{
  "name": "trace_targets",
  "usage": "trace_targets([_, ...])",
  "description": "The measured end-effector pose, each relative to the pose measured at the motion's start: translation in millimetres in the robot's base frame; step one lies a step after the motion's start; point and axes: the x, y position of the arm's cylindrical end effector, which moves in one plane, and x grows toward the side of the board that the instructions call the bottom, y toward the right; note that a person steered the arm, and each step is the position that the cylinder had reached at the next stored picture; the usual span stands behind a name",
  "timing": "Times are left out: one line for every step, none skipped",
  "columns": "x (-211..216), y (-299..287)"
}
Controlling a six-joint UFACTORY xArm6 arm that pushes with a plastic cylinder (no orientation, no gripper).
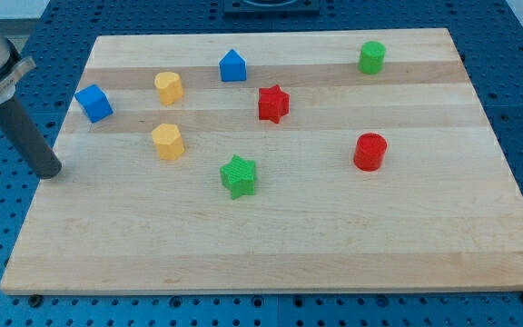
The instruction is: Point your arm to yellow hexagon
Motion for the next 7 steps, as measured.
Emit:
trace_targets([0, 0])
trace_targets([-16, 0])
trace_targets([-50, 0])
trace_targets([-67, 11])
trace_targets([-70, 31])
trace_targets([-70, 53])
trace_targets([-71, 77])
